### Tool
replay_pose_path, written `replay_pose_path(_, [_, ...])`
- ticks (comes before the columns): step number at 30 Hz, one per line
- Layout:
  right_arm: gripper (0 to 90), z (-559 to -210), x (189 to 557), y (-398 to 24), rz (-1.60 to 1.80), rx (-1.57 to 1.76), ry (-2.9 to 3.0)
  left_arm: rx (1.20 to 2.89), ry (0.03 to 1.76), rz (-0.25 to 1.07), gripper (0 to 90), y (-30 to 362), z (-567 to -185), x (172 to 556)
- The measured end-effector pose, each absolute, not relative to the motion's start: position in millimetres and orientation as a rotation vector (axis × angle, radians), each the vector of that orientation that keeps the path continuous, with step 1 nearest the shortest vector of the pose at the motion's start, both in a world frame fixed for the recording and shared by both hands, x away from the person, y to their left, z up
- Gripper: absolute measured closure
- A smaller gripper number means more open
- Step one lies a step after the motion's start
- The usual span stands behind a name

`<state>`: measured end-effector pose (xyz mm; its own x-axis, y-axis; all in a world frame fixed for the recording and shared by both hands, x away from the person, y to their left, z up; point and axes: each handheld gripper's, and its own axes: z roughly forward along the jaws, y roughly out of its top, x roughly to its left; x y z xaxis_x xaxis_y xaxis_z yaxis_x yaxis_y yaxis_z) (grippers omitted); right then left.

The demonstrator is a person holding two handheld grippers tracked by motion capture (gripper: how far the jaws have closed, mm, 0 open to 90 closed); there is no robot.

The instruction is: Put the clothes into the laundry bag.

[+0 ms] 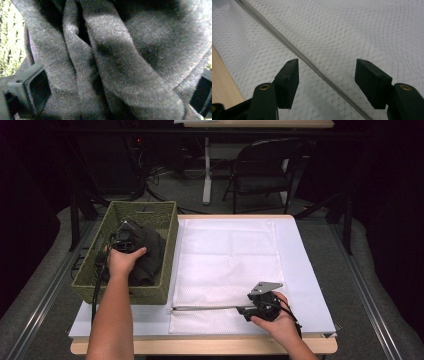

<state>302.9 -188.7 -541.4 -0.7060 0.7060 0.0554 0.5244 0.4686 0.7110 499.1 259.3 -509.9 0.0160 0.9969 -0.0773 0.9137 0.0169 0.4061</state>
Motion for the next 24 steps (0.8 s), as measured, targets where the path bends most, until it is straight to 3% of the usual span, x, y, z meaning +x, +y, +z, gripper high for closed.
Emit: replay_pose_path(24, [35.7, -540.0, 303.8, -195.9, 1.075, 1.073, 2.45, 1.962, 2.016, 0.374, 0.0, 264.6, -517.2, 499.1])
